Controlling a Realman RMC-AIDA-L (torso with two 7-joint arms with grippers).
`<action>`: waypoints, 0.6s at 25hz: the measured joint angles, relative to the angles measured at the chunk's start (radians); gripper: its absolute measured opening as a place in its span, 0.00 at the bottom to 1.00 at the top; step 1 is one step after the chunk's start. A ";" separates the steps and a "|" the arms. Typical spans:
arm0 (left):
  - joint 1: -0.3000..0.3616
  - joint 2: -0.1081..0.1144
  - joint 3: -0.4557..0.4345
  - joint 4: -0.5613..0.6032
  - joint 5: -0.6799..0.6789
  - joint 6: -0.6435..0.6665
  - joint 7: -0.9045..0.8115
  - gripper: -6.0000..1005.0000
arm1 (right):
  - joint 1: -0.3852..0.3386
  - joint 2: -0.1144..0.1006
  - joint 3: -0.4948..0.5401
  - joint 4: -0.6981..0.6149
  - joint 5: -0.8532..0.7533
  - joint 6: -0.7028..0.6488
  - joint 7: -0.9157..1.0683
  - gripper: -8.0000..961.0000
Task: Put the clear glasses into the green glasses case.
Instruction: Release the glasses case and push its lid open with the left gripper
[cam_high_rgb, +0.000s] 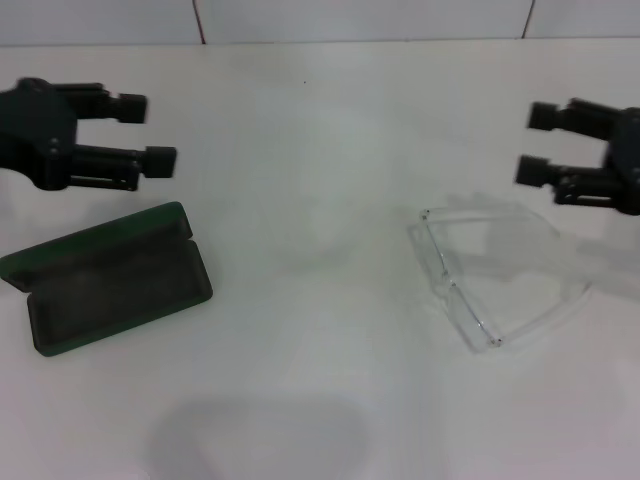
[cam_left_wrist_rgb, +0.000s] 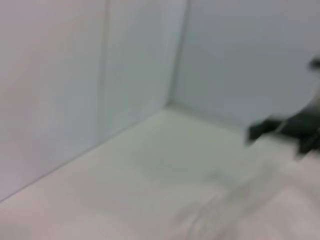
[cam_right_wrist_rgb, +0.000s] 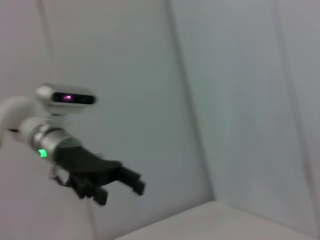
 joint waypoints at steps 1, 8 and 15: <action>-0.001 -0.003 0.000 0.025 0.021 -0.002 -0.007 0.86 | -0.007 0.000 0.016 -0.001 -0.003 0.000 0.000 0.89; -0.065 -0.036 0.071 0.192 0.420 0.002 -0.054 0.79 | -0.060 0.009 0.048 -0.004 -0.009 0.000 -0.002 0.89; -0.149 -0.089 0.150 0.184 0.700 -0.010 -0.071 0.73 | -0.050 0.013 0.040 -0.001 -0.010 0.002 -0.003 0.89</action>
